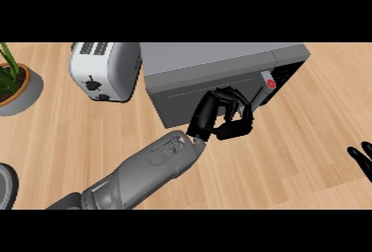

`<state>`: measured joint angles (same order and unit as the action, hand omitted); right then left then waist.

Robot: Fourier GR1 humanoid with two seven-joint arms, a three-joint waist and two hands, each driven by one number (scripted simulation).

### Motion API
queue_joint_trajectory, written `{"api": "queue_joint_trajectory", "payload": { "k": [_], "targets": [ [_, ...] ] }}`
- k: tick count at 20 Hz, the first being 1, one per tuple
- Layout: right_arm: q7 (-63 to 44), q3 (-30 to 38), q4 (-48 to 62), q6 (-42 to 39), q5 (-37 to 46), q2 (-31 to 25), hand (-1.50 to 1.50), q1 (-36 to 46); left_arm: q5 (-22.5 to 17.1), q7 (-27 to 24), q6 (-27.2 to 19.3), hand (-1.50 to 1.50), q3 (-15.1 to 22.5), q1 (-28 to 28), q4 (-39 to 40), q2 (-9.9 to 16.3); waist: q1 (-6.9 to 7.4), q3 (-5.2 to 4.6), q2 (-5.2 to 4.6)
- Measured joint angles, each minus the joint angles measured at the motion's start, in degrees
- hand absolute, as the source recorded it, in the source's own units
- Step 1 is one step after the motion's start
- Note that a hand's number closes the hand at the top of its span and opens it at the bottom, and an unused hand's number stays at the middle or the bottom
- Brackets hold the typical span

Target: Pick up the milk, place it into the microwave and close the microwave

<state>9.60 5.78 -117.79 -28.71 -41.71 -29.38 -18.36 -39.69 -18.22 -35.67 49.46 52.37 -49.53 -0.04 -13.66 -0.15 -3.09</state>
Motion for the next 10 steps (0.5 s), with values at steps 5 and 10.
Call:
{"api": "queue_joint_trajectory", "payload": {
  "k": [5,10],
  "targets": [
    [-0.6,0.9,-0.4,0.3,-1.5,-0.7,-1.50,0.9,-3.2,-2.1,1.0,1.50,-0.3,-0.1,0.0,0.0,-0.07,0.04,-0.13],
    [-1.1,1.5,-0.7,0.5,-3.2,-1.2,-1.50,1.7,-6.1,-3.5,0.7,1.50,-0.7,-0.2,-0.4,0.0,-0.32,0.09,-0.27]
  ]
}}
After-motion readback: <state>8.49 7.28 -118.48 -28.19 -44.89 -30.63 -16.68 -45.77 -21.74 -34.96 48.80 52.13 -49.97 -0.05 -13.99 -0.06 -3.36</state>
